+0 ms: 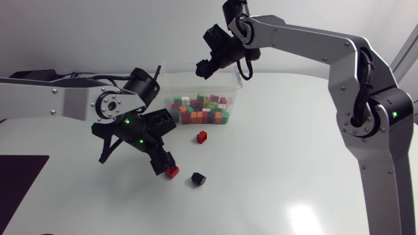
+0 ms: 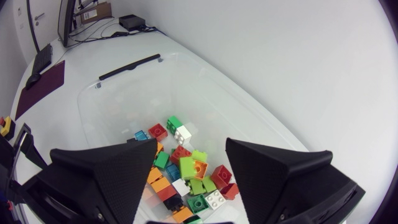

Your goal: Place the duplo bricks in the container

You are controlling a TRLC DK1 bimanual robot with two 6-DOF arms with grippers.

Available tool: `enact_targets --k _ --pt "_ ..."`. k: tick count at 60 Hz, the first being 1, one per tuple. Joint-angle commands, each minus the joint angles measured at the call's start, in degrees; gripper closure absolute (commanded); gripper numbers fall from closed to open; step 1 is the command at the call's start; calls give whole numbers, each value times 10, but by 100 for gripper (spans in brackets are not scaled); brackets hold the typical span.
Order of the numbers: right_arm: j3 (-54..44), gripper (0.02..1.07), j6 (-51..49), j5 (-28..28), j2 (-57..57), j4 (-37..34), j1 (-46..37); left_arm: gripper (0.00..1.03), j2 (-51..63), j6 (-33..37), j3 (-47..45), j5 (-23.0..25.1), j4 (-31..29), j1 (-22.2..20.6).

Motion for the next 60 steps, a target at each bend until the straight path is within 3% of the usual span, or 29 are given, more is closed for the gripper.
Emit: enact_targets --k 1,25,33,38,40,60 --pt "-27 7 11 1 -38 -4 0 7 29 -19 -8 -12 -9 -11" --pt "-403 7 -47 -5 -315 46 28 18 131 -54 24 -37 -11 -26" --pt "-507 7 -80 -10 -373 49 40 31 161 -57 30 -37 5 -29" --pt "-556 7 -84 -8 -391 51 56 50 169 -58 32 -38 16 -27" --pt "-572 7 -85 0 -395 53 66 61 170 -59 33 -38 22 -23" --pt "-703 7 -37 145 -368 169 197 65 131 -52 12 -33 32 25"
